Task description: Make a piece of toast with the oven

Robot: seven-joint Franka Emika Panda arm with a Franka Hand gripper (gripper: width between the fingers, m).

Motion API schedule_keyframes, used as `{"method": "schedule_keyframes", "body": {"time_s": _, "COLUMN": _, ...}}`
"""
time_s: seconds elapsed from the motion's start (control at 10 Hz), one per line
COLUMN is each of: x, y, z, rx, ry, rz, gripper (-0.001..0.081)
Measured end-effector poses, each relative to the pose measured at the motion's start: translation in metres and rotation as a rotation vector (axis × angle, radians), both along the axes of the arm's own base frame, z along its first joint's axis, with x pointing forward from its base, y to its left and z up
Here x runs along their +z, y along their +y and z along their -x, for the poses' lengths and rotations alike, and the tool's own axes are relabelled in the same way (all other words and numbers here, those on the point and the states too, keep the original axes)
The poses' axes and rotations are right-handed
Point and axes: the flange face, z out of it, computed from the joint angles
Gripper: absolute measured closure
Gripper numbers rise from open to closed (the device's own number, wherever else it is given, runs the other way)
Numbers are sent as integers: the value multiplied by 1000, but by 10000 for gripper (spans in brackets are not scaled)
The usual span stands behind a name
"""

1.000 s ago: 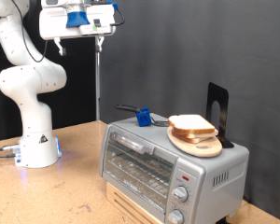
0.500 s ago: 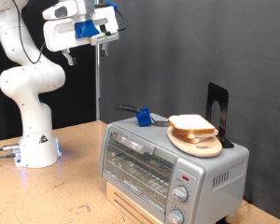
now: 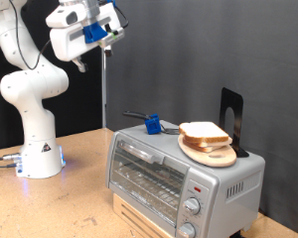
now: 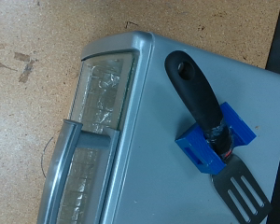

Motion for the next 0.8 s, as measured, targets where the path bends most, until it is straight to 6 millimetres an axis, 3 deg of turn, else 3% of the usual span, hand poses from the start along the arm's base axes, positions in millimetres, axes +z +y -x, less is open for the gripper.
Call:
{"method": "schedule_keyframes", "body": {"time_s": 0.3, "x": 4, "y": 0, "z": -7, "rx": -96, "ry": -18, "rz": -70, "gripper": -2}}
{"method": "schedule_keyframes", "body": {"time_s": 0.7, "x": -22, "y": 3, "z": -54, "rx": -159, "ry": -34, "rz": -14, "gripper": -2}}
{"method": "schedule_keyframes", "body": {"time_s": 0.8, "x": -21, "y": 3, "z": -53, "rx": -162, "ry": -33, "rz": -24, "gripper": -2}}
